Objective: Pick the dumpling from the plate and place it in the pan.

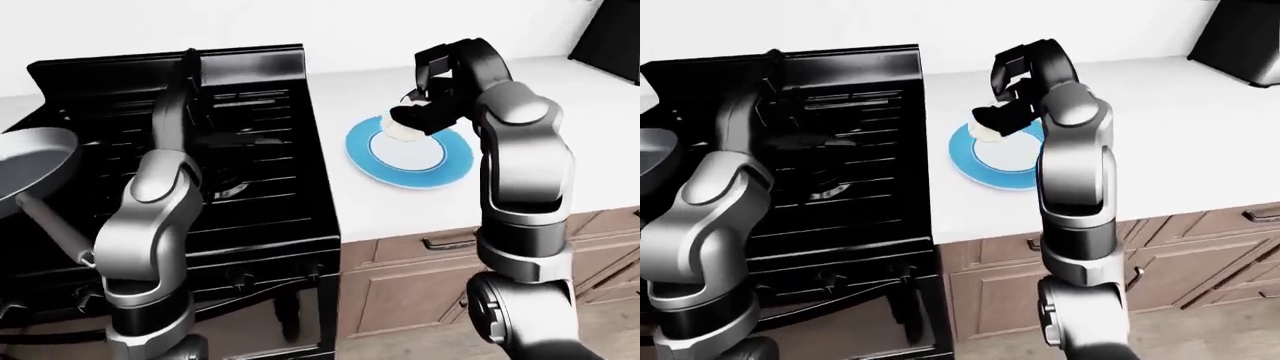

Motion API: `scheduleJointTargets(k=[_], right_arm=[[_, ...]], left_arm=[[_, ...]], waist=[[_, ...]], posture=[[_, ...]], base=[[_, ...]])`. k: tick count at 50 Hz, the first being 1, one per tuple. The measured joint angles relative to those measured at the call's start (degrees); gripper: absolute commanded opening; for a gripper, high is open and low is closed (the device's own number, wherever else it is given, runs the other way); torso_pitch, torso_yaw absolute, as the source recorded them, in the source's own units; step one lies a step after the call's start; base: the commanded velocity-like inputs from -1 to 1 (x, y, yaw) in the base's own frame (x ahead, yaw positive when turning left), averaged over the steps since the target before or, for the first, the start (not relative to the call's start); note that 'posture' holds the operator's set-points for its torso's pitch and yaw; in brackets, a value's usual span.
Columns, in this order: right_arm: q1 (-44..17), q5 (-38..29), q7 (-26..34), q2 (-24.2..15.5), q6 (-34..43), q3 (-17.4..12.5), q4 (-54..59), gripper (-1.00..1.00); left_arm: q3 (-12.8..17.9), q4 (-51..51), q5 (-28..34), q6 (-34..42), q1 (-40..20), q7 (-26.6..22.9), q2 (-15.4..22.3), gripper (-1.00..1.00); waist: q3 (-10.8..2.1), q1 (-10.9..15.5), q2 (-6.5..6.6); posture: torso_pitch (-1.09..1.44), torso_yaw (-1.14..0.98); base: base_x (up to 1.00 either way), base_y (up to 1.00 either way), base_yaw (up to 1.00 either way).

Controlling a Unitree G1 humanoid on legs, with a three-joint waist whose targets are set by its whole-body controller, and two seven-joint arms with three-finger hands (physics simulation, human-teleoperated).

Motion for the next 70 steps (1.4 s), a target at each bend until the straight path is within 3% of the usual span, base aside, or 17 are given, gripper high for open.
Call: scheduleJointTargets(k=[2, 6, 12, 15, 20, 24, 32, 39, 41, 44, 46, 50, 57, 59, 63, 67, 70], right_arm=[[-0.60, 0.08, 0.10, 0.00, -0.30, 0.12, -0.04, -1.00], [-0.15, 0.76, 0.65, 0.97, -0.75, 1.56, 0.68, -1.00], [-0.51, 0.41, 0.67, 0.51, -0.77, 0.91, 0.34, -1.00], [-0.52, 0.06, 0.54, 0.62, -0.99, 0.84, -0.21, -1.00], [0.60, -0.16, 0.00, 0.54, -1.01, -0.22, 0.43, -1.00], [0.58, 0.07, -0.31, 0.46, -0.97, -0.12, 0.27, -1.00], [0.57, 0.92, -0.02, 0.93, -0.42, 0.77, -0.07, -1.00], [0.68, 0.14, -0.61, 0.12, -0.40, -0.51, -0.41, -1.00], [0.55, 0.15, -0.63, 0.18, -0.23, -0.37, 0.04, -1.00], [0.04, 0.38, -0.56, 0.40, -0.46, 0.07, -0.14, -1.00], [0.36, 0.71, -0.40, 1.08, -0.76, 0.82, -0.19, -1.00], [0.32, 1.46, 0.18, 1.07, -0.34, 1.27, 0.94, -1.00], [-0.74, 0.84, -0.37, 0.53, -0.94, 0.43, 0.00, -1.00], [0.21, 0.67, -0.58, 0.50, -1.10, 0.00, -0.14, -1.00], [0.90, 0.53, -0.50, 0.34, -0.02, -0.12, 0.99, -1.00], [0.24, 0.59, -0.46, 0.21, -0.41, -0.20, -0.06, -1.00], [0.09, 0.63, -0.65, 0.61, -0.95, -0.02, -0.01, -1.00]], left_arm=[[0.26, -0.11, 0.15, -0.22, -0.24, 0.12, 0.18, 1.00], [1.40, 0.72, 0.74, -0.09, 0.54, 0.60, 0.58, 1.00], [0.82, 0.38, 0.71, -0.30, 0.04, 0.49, 0.53, 1.00], [0.85, 0.32, 0.59, -0.37, -0.26, 0.37, 0.62, 1.00], [-0.08, 0.16, 0.14, -0.12, 0.34, 0.03, 0.04, 1.00], [0.20, 0.01, 0.23, -0.11, -0.15, 0.11, 0.17, 1.00], [0.91, -0.40, 0.60, 0.64, 0.15, 0.55, 0.46, 1.00], [-0.32, -0.86, -0.03, -0.03, -0.24, -0.06, 0.06, 1.00], [-0.18, -0.51, -0.05, 0.02, -0.26, -0.10, 0.13, 1.00], [0.32, -0.26, 0.20, -0.01, -0.28, 0.07, 0.34, 1.00], [0.97, 0.07, 0.50, -0.08, 0.15, 0.27, 0.62, 1.00], [1.11, 0.51, 0.91, 0.27, 0.30, 0.59, 0.61, 1.00], [0.69, -0.24, 0.63, -0.33, -0.44, 0.26, 0.54, 1.00], [0.04, -0.11, 0.49, -0.32, 0.07, 0.14, 0.03, 1.00], [-0.59, 0.40, 0.24, 0.34, 0.20, -0.15, -0.05, 1.00], [-0.06, -0.47, 0.52, 0.11, -0.40, 0.01, 0.07, 1.00], [0.19, -0.58, 0.56, -0.11, -0.56, -0.04, 0.43, 1.00]], waist=[[-0.63, -0.06, 2.25], [-0.77, 1.08, 1.35], [-0.51, 0.58, -2.28], [-0.80, 0.44, -5.31], [0.23, -0.03, -4.01], [0.63, -0.49, -0.25], [-0.43, 0.06, -1.99], [-0.92, -0.58, -1.25], [-0.74, -0.40, -0.68], [-0.48, -0.41, 2.23], [0.01, 0.15, 0.93], [-0.34, -0.20, 0.02], [-0.85, -0.48, -4.30], [-0.52, -1.00, -3.22], [-1.03, -0.56, -3.59], [-0.32, -0.56, -0.59], [-0.87, -0.46, 2.53]], posture=[[0.00, 0.00], [0.00, 0.00], [0.00, 0.00], [0.00, 0.00], [0.00, 0.00], [0.00, 0.00], [0.00, 0.00], [0.00, 0.00], [0.00, 0.00], [0.00, 0.00], [0.00, 0.00], [0.00, 0.00], [0.00, 0.00], [0.00, 0.00], [0.00, 0.00], [0.00, 0.00], [0.00, 0.00]], base=[[0.00, 0.00, 0.29], [0.00, 0.00, 0.30], [0.00, 0.00, 0.30], [0.00, 0.00, 0.30], [0.00, 0.00, 0.08], [0.00, 0.01, 0.00], [0.00, 0.09, 0.00], [0.00, 0.16, 0.00], [0.00, 0.19, 0.00], [0.00, 0.24, 0.00], [0.00, 0.29, 0.00], [0.00, 0.28, 0.00], [0.00, 0.29, 0.00], [0.00, 0.29, 0.00], [0.00, 0.29, 0.00], [0.00, 0.29, 0.00], [0.00, 0.29, 0.00]])
